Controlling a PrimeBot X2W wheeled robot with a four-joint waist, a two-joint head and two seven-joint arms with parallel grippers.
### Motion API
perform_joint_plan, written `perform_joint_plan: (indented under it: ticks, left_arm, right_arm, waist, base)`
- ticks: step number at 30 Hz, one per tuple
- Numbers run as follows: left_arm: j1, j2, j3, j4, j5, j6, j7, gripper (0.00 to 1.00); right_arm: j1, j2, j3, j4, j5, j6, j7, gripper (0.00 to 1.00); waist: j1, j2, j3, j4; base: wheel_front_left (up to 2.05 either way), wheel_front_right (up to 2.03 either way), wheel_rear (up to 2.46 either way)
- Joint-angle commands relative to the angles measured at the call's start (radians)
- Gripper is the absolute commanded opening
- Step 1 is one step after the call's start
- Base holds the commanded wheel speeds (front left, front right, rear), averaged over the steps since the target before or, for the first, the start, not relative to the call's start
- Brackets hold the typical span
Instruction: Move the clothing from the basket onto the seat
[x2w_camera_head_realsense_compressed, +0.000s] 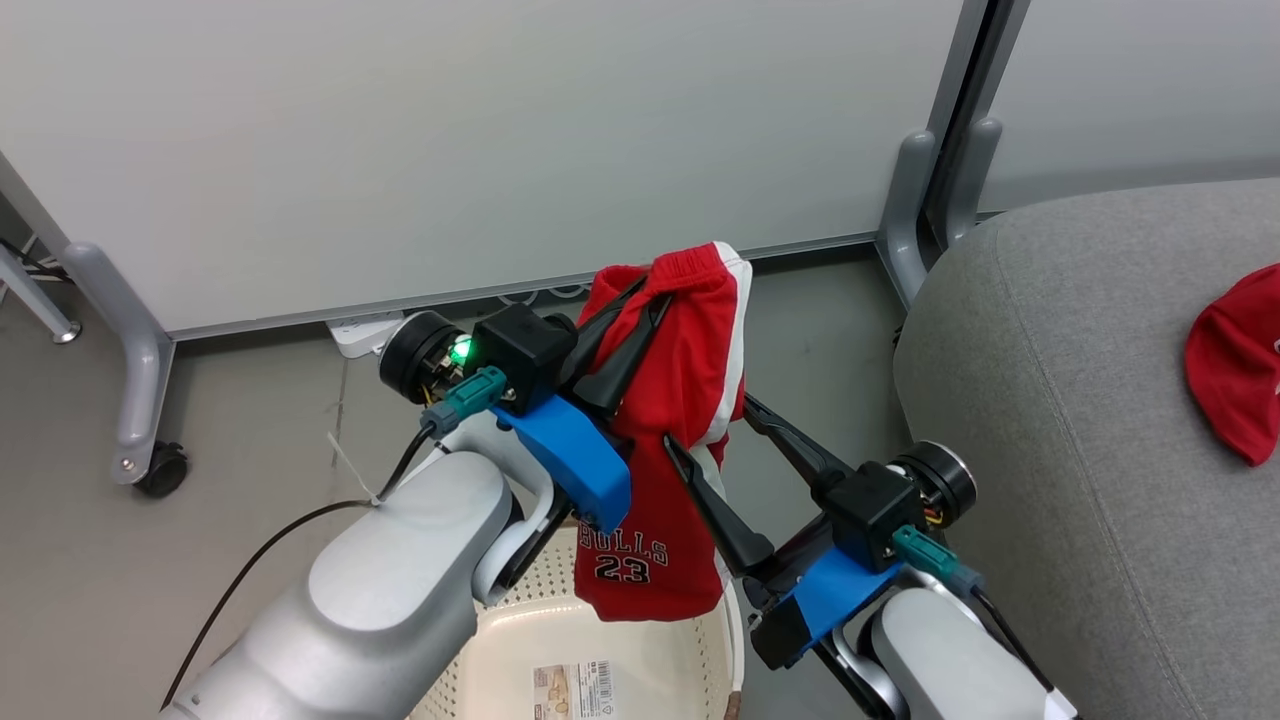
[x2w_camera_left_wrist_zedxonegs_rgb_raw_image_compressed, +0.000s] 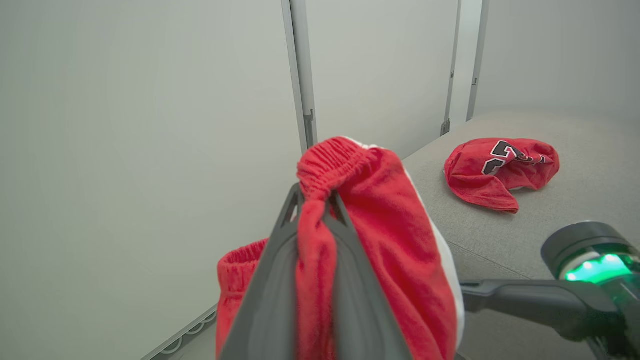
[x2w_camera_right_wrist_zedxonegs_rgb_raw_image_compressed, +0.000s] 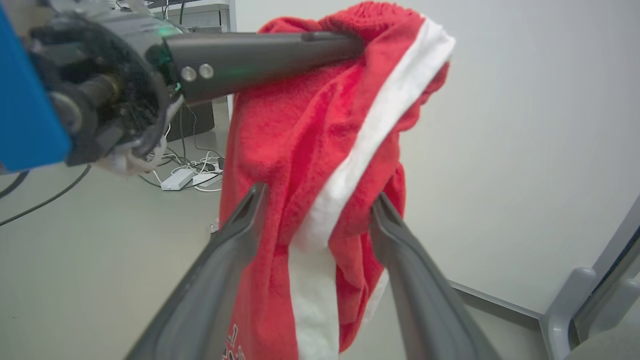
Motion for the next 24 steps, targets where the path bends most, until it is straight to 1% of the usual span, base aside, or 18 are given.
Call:
perform_joint_plan:
  ticks: [1,13,14,15,16,24]
  left_arm:
    - [-0.012,0.0,-0.001,0.0,0.004,-0.001,-0.005,0.0]
    - [-0.029,-0.014,-0.008,0.002,0.01,-0.005,-0.011,0.0]
    - [-0.029,-0.014,-0.008,0.003,0.01,-0.006,-0.011,0.0]
    - [-0.03,-0.015,-0.009,0.004,0.01,-0.006,-0.011,0.0]
    - [-0.03,-0.015,-0.009,0.005,0.01,-0.007,-0.011,0.0]
    - [-0.022,-0.017,-0.012,0.015,0.005,-0.01,-0.013,0.0]
  right_arm:
    - [-0.024,0.009,0.006,0.017,0.008,-0.001,0.0,1.0]
    - [-0.125,0.057,0.018,0.158,0.019,-0.001,0.0,1.0]
    - [-0.132,0.061,0.019,0.166,0.021,-0.001,0.0,0.71]
    - [-0.138,0.063,0.02,0.172,0.022,-0.001,0.0,0.33]
    - [-0.143,0.064,0.022,0.178,0.023,-0.001,0.0,0.0]
    - [-0.153,0.072,0.034,0.194,0.039,-0.001,0.0,0.0]
  waist:
    - [0.0,0.0,0.005,0.004]
    - [0.0,0.0,0.025,0.013]
    - [0.0,0.0,0.026,0.014]
    - [0.0,0.0,0.028,0.013]
    - [0.0,0.0,0.028,0.013]
    - [0.0,0.0,0.021,0.009]
  base:
    - [0.0,0.0,0.0]
    - [0.0,0.0,0.0]
    - [0.0,0.0,0.0]
    - [0.0,0.0,0.0]
    - [0.0,0.0,0.0]
    - [0.0,0.0,0.0]
